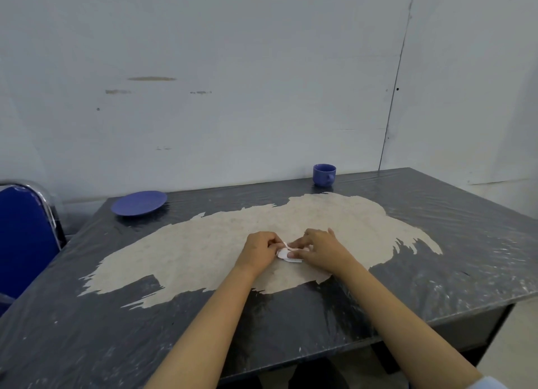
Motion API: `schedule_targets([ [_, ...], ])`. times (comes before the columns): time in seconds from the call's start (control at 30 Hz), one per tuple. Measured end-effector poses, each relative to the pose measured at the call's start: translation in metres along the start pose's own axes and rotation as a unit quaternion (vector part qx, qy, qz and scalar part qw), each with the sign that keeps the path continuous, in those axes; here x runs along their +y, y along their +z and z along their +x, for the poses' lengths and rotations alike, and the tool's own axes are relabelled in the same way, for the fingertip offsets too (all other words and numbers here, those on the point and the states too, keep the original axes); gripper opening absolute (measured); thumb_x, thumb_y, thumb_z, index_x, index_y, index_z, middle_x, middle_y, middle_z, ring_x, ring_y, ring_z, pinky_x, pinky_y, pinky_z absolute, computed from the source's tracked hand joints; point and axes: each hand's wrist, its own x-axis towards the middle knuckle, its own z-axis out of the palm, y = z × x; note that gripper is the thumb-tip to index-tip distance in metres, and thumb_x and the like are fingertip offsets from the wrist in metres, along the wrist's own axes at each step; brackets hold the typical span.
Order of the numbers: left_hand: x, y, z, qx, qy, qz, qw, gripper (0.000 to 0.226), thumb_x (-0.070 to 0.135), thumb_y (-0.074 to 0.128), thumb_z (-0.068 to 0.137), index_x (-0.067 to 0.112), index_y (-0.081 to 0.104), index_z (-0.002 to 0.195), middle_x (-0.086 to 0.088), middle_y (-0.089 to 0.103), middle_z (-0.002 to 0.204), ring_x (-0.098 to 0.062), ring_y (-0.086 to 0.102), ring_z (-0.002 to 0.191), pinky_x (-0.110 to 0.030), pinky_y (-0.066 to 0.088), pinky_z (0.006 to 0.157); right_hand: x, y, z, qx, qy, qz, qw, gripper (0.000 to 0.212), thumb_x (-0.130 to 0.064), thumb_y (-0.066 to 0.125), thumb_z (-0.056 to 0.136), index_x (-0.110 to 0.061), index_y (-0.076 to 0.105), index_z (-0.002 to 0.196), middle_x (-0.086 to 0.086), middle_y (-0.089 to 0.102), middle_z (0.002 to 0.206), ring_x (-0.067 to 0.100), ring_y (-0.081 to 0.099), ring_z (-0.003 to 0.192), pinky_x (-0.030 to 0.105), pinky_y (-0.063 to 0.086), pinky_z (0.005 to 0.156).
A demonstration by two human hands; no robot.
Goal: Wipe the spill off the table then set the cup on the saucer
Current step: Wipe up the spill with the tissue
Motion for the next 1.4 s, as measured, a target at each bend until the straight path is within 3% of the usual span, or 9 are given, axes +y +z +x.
schedule_targets([
  [0.13, 0.000, -0.005, 0.003, 0.020, -0.058, -0.075, 0.995, 0.027, 0.036, 0.042, 0.101, 0.010, 0.048, 0.102, -0.012, 0.073, 0.095, -0.022, 0.073, 0.081, -0.039, 0.060, 0.079, -0.013, 0.008, -0.002, 0.044, 0.027, -0.010, 0.999, 0.046, -0.074, 0.053, 0.075, -0.047, 0.070, 0.108, -0.015, 0.054, 0.088, 0.004, 0.049, 0.087, 0.054, 0.013, 0.111],
  [0.27, 0.000, -0.006, -0.001, 0.063, -0.040, -0.087, 0.993, 0.024, 0.039, 0.039, 0.102, 0.019, 0.042, 0.090, -0.011, 0.069, 0.084, -0.021, 0.071, 0.070, -0.039, 0.062, 0.071, -0.022, 0.015, -0.001, 0.087, 0.034, -0.012, 0.996, 0.032, -0.062, 0.064, 0.077, -0.040, 0.076, 0.096, -0.011, 0.063, 0.101, 0.014, 0.051, 0.106, 0.054, 0.015, 0.114],
  [0.4, -0.001, 0.001, -0.008, 0.080, -0.027, -0.082, 0.993, 0.026, 0.036, 0.038, 0.103, 0.013, 0.048, 0.094, -0.009, 0.066, 0.082, -0.022, 0.066, 0.075, -0.034, 0.058, 0.073, -0.021, 0.016, -0.002, 0.094, 0.000, -0.007, 0.996, 0.024, -0.053, 0.066, 0.080, -0.035, 0.079, 0.092, -0.009, 0.068, 0.091, 0.016, 0.049, 0.100, 0.046, 0.023, 0.111],
  [0.57, -0.005, 0.010, -0.012, 0.134, -0.056, -0.140, 0.980, 0.031, 0.032, 0.035, 0.104, 0.007, 0.054, 0.100, -0.008, 0.064, 0.081, -0.016, 0.061, 0.070, -0.026, 0.053, 0.068, -0.010, 0.012, -0.006, 0.100, -0.029, 0.083, 0.991, 0.017, -0.045, 0.076, 0.074, -0.031, 0.080, 0.084, -0.011, 0.070, 0.080, 0.010, 0.047, 0.085, 0.020, 0.032, 0.076],
  [0.67, -0.008, 0.010, -0.012, 0.136, -0.067, -0.172, 0.973, 0.032, 0.031, 0.035, 0.104, 0.007, 0.055, 0.100, -0.004, 0.063, 0.078, -0.011, 0.060, 0.065, -0.021, 0.051, 0.063, 0.002, 0.003, 0.000, 0.101, 0.041, 0.204, 0.973, 0.013, -0.039, 0.079, 0.074, -0.029, 0.081, 0.082, -0.017, 0.068, 0.076, 0.004, 0.060, 0.075, 0.013, 0.041, 0.065],
  [0.73, -0.010, 0.011, -0.012, 0.133, -0.064, -0.174, 0.974, 0.029, 0.030, 0.036, 0.104, 0.009, 0.056, 0.099, -0.002, 0.063, 0.078, -0.009, 0.060, 0.064, -0.019, 0.050, 0.062, 0.010, -0.003, 0.012, 0.115, 0.076, 0.204, 0.969, 0.018, -0.040, 0.077, 0.075, -0.028, 0.080, 0.088, -0.021, 0.064, 0.076, 0.000, 0.060, 0.070, 0.008, 0.042, 0.058],
  [1.0, -0.012, 0.012, -0.011, 0.135, -0.053, -0.153, 0.978, 0.026, 0.027, 0.037, 0.103, 0.011, 0.056, 0.098, -0.001, 0.062, 0.077, -0.011, 0.060, 0.066, -0.027, 0.054, 0.069, 0.025, -0.006, 0.055, 0.078, 0.119, 0.139, 0.980, 0.022, -0.035, 0.074, 0.082, -0.018, 0.079, 0.094, -0.004, 0.072, 0.093, 0.005, 0.057, 0.072, 0.015, 0.039, 0.061],
  [1.27, -0.013, 0.013, -0.011, 0.134, -0.056, -0.158, 0.977, 0.028, 0.030, 0.035, 0.103, 0.013, 0.056, 0.095, 0.000, 0.063, 0.076, -0.009, 0.060, 0.065, -0.022, 0.052, 0.065, 0.032, -0.003, 0.045, 0.091, 0.072, 0.073, 0.991, 0.020, -0.028, 0.071, 0.085, -0.015, 0.079, 0.099, 0.002, 0.075, 0.096, 0.014, 0.061, 0.082, 0.019, 0.042, 0.069],
  [1.4, -0.011, 0.013, -0.011, 0.134, -0.053, -0.156, 0.977, 0.029, 0.030, 0.035, 0.104, 0.012, 0.056, 0.096, 0.000, 0.063, 0.076, -0.009, 0.060, 0.066, -0.025, 0.053, 0.068, 0.025, 0.003, 0.033, 0.093, 0.032, 0.071, 0.993, 0.018, -0.029, 0.070, 0.085, -0.019, 0.079, 0.097, -0.001, 0.075, 0.091, 0.007, 0.057, 0.073, 0.014, 0.037, 0.064],
])
